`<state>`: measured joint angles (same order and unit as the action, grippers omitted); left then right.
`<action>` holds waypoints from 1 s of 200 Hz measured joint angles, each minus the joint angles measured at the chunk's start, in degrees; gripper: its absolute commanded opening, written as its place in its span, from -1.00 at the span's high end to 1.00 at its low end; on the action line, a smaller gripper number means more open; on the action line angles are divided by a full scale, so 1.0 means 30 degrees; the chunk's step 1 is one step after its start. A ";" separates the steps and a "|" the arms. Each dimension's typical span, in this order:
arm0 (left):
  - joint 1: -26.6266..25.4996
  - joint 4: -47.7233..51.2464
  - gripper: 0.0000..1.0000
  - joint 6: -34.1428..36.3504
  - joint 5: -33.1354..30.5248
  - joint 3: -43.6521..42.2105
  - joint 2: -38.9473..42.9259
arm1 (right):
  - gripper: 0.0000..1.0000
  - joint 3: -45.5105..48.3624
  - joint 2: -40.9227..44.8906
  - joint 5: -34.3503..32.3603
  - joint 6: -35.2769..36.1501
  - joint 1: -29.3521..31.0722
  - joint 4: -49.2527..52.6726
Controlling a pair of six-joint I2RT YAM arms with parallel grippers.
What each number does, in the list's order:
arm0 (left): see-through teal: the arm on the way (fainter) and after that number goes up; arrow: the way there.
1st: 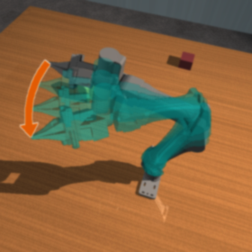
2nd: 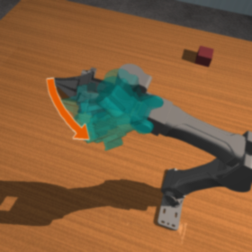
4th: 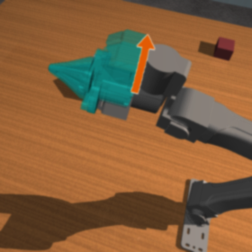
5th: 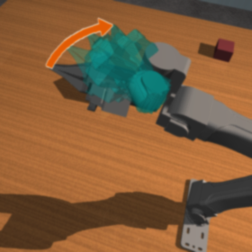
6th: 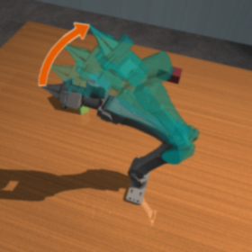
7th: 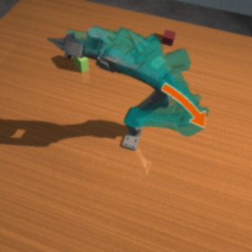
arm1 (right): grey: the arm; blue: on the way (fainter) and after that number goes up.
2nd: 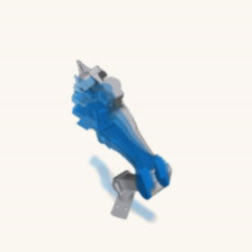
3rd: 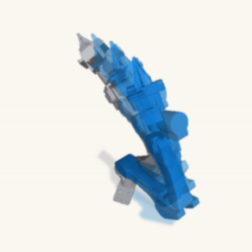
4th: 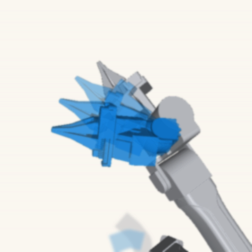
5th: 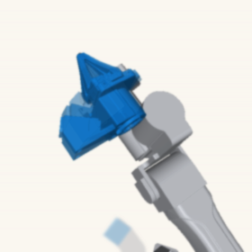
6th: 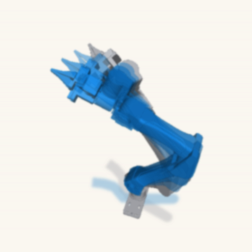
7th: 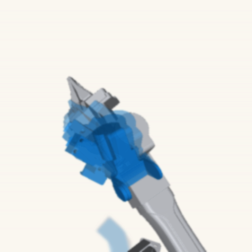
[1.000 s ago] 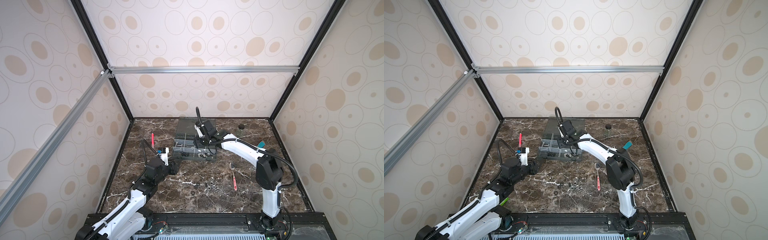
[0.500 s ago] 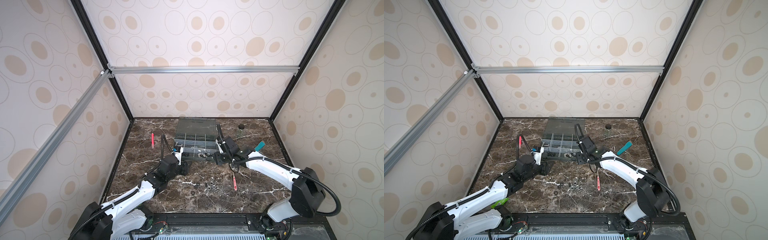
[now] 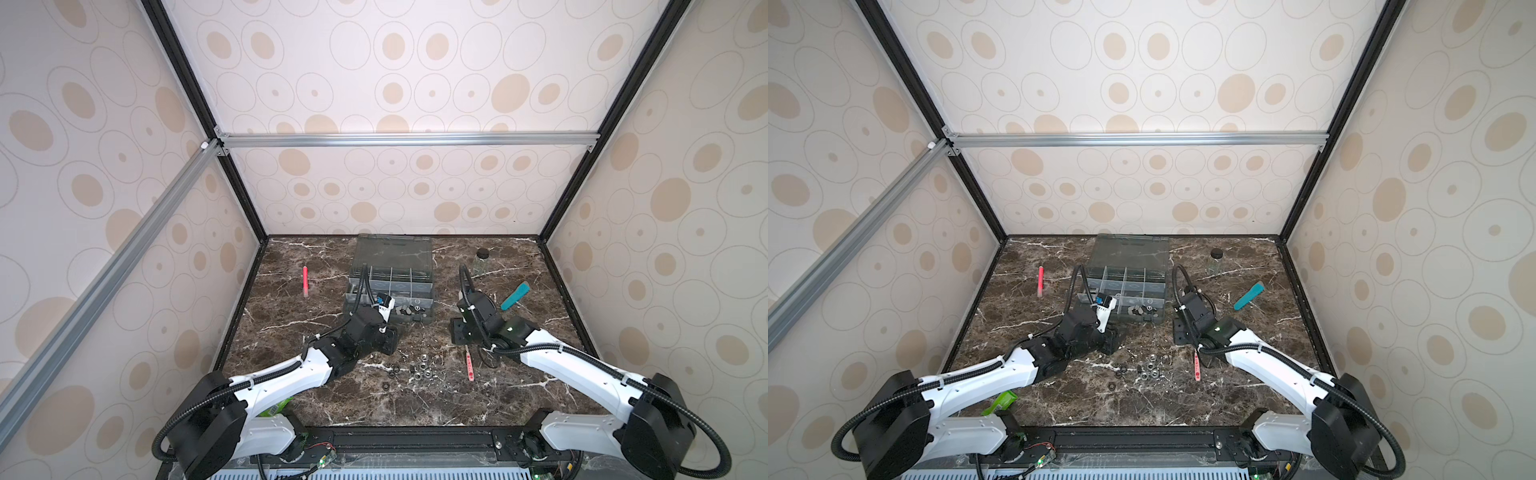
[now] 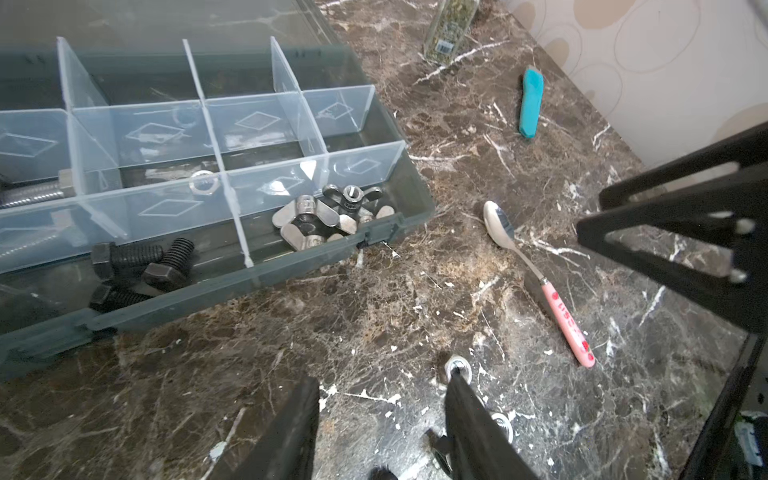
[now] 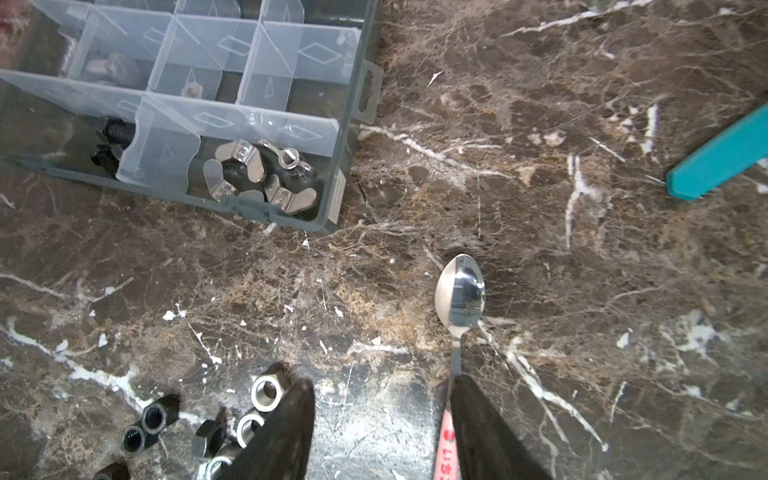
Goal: Sort the screws and nuts into containers
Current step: 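Lower the left gripper over a silver hex nut in the pile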
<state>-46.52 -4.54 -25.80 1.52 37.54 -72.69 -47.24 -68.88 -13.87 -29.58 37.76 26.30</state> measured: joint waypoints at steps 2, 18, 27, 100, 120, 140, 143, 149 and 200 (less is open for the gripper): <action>-0.0073 0.0022 0.01 0.0029 -0.0007 0.0051 -0.0095 | -0.14 0.0036 0.0102 -0.0058 -0.0022 -0.0022 0.0000; -0.0532 0.0138 0.01 0.0204 -0.0073 0.0364 -0.0750 | -0.14 0.0299 0.0736 -0.0415 -0.0204 -0.0233 0.0007; -0.0772 0.0146 0.01 0.0328 -0.0080 0.0503 -0.1093 | -0.15 0.0459 0.1042 -0.0568 -0.0291 -0.0364 0.0022; -0.2135 0.0772 0.01 0.1413 0.0124 0.2725 -0.4102 | -0.15 0.1093 0.1668 -0.0962 -0.0809 -0.0831 0.0153; -0.2433 0.0969 0.01 0.1610 0.0277 0.3271 -0.4736 | -0.15 0.1246 0.1727 -0.0969 -0.0889 -0.0838 0.0175; -0.2718 0.1188 0.01 0.1792 0.0393 0.3701 -0.5384 | -0.15 0.1326 0.1756 -0.0962 -0.0925 -0.0845 0.0219; -0.2754 0.1246 0.02 0.1843 0.0408 0.3767 -0.5486 | -0.15 0.1326 0.1763 -0.0962 -0.0933 -0.0845 0.0226; -0.2820 0.1333 0.02 0.1902 0.0437 0.3876 -0.5646 | -0.15 0.1326 0.1763 -0.0962 -0.0933 -0.0852 0.0226; -0.3089 0.2237 0.05 0.2419 0.0816 0.4663 -0.6652 | -0.16 0.1566 0.2033 -0.0962 -0.1056 -0.0867 0.0233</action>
<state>-55.79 2.17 -18.55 3.97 51.53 -92.64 -42.54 -62.78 -16.75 -32.75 35.16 27.00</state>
